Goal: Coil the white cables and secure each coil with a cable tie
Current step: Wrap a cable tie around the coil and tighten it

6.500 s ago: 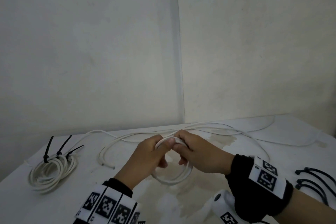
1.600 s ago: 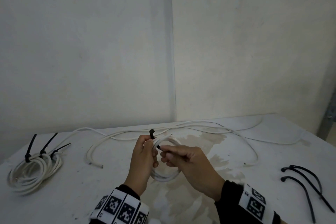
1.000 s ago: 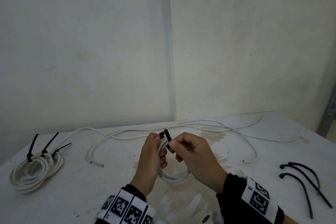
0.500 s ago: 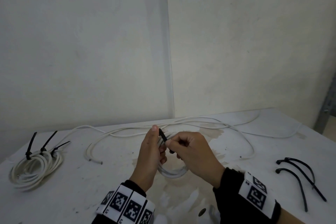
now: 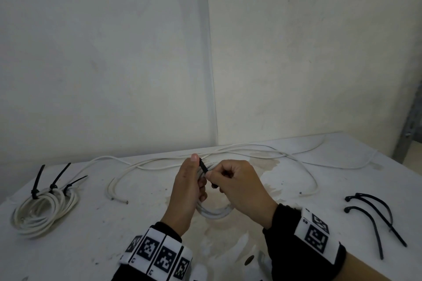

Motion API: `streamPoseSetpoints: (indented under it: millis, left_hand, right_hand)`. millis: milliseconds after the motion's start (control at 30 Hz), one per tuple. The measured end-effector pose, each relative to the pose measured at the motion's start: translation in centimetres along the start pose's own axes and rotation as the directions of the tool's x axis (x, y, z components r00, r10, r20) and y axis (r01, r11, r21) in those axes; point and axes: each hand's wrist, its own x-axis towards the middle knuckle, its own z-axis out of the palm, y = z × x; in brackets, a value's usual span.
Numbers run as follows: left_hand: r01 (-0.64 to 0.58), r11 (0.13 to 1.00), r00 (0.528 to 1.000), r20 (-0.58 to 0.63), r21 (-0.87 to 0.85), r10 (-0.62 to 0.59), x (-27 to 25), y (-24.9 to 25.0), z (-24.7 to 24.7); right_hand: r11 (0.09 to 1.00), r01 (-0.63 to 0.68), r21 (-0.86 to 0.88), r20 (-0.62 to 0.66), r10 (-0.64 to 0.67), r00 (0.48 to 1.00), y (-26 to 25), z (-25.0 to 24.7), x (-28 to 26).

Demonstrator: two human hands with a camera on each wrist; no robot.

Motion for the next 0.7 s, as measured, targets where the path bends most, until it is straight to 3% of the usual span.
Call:
streamPoseSetpoints:
  millis: [133, 433, 700]
  left_hand:
    - [-0.055, 0.997, 0.998, 0.009, 0.054, 0.054, 0.1, 0.2, -0.4]
    - [-0.043, 0.997, 0.999, -0.009, 0.058, 0.043, 0.3, -0.3, -0.8]
    - [-0.052, 0.996, 0.999, 0.004, 0.068, 0.051, -0.3, -0.6, -0.4]
  right_hand:
    - [1.000, 0.031, 0.002, -0.001, -0.031, 1.000, 0.1, 0.5, -0.1]
    - [0.999, 0.031, -0.021, 0.037, -0.030, 0.999, -0.1, 0.2, 0.3]
    - [1.000, 0.023, -0.004, -0.089, -0.024, 0.996, 0.8, 1.2, 0.3]
